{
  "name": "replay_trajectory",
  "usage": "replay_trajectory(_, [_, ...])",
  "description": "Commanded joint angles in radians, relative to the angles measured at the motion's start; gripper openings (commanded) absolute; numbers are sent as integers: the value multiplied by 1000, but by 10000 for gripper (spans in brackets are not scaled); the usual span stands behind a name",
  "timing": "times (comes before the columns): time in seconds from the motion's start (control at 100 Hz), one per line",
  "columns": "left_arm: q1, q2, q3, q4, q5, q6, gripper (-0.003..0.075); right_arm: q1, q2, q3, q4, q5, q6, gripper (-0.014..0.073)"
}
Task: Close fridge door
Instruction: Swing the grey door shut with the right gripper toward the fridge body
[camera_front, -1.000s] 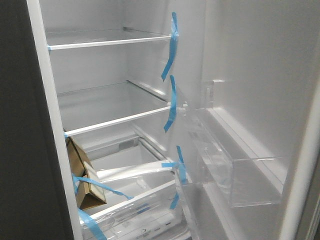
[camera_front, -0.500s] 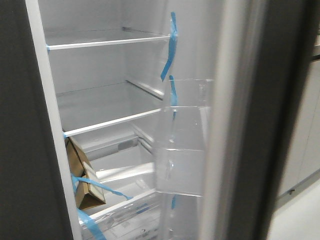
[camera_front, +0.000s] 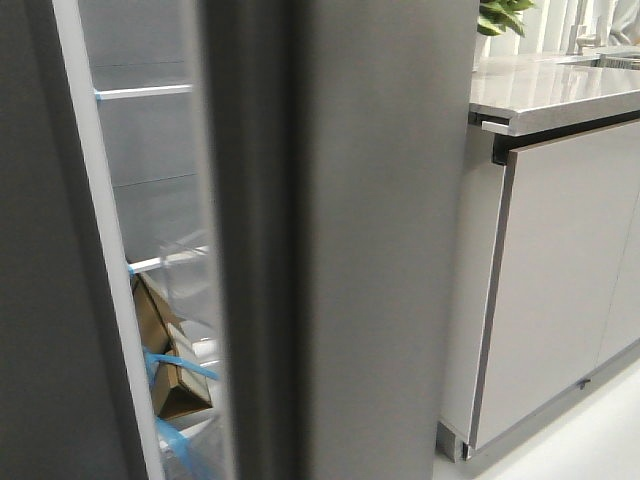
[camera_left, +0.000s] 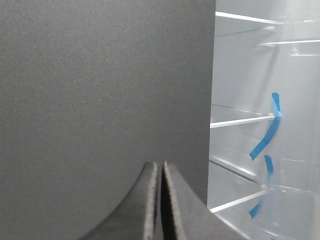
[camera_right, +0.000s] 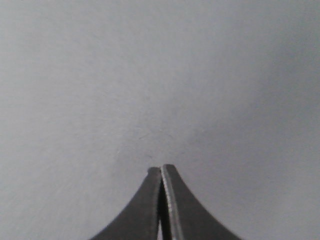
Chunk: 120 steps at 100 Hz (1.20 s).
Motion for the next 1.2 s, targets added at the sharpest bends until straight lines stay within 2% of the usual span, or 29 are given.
replay_trajectory(0.0, [2,-11,35,-4,-73,-2,-20,37,-35,-38,80,-21,-70,-46])
replay_trajectory(0.14, [2,-11,35,-4,-73,-2,-20,87,-33,-38,126,-65,-153,-46])
replay_trajectory(0.31, [2,-11,35,-4,-73,-2,-20,121,-33,-38,237,-60,-332,-46])
replay_trajectory(0.52, [2,-11,35,-4,-73,-2,-20,156,-3,-114,237,-45,-453,-46])
replay_trajectory(0.96, [2,-11,35,-4,-73,-2,-20,167,162,-314,237,126,-474,-46])
replay_trajectory(1.19, [-1,-11,35,-4,-73,-2,-20,175,248,-429,228,131,-533,-46])
